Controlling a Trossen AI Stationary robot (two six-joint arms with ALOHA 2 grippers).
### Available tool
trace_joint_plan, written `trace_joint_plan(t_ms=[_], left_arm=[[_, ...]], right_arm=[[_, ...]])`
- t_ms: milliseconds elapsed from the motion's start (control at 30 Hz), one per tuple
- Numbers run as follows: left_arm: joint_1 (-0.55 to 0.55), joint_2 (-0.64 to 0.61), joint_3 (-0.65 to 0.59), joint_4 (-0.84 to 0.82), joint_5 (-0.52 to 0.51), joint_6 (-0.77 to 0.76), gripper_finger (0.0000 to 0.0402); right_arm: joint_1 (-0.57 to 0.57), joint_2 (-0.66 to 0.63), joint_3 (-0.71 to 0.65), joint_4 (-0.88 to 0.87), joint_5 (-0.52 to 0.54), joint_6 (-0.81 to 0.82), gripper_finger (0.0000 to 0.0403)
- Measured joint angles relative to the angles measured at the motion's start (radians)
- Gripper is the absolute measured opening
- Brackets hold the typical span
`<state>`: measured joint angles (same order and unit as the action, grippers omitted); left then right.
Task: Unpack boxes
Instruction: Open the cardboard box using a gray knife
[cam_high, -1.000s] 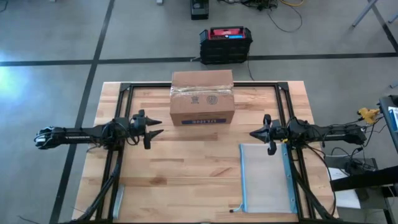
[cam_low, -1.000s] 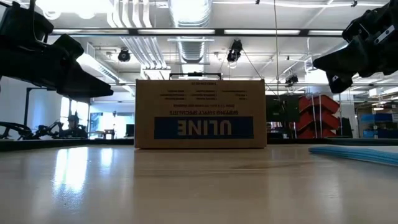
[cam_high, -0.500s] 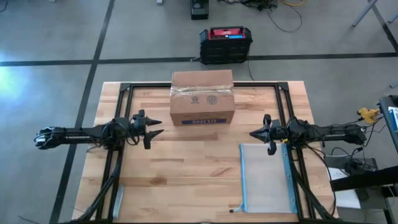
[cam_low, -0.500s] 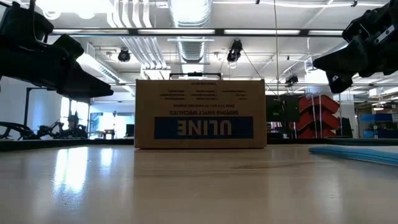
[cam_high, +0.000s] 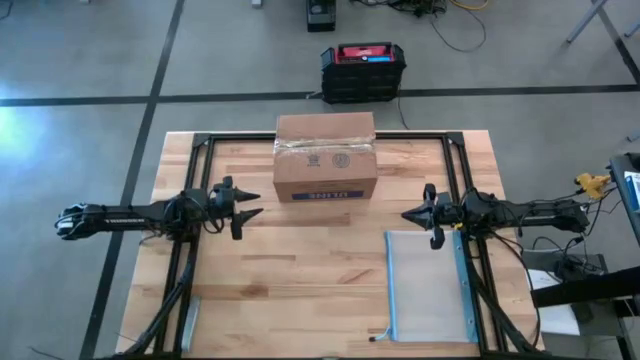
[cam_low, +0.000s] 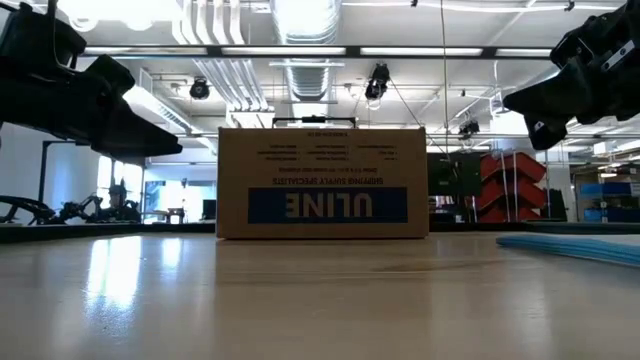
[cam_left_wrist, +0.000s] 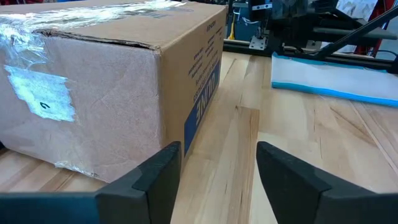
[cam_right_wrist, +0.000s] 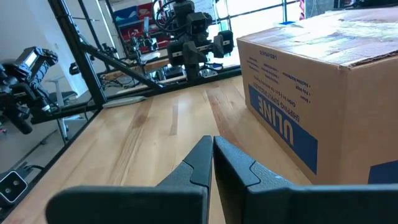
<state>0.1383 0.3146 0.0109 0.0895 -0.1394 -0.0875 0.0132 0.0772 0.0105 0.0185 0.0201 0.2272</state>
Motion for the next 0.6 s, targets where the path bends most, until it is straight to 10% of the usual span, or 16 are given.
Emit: trace_joint_plan(t_ms=[600], left_arm=[[0.0,0.0,0.0,0.0,0.0,0.0,0.0193]], right_arm=[[0.0,0.006,0.0,0.096,0.019,0.092,0.0]])
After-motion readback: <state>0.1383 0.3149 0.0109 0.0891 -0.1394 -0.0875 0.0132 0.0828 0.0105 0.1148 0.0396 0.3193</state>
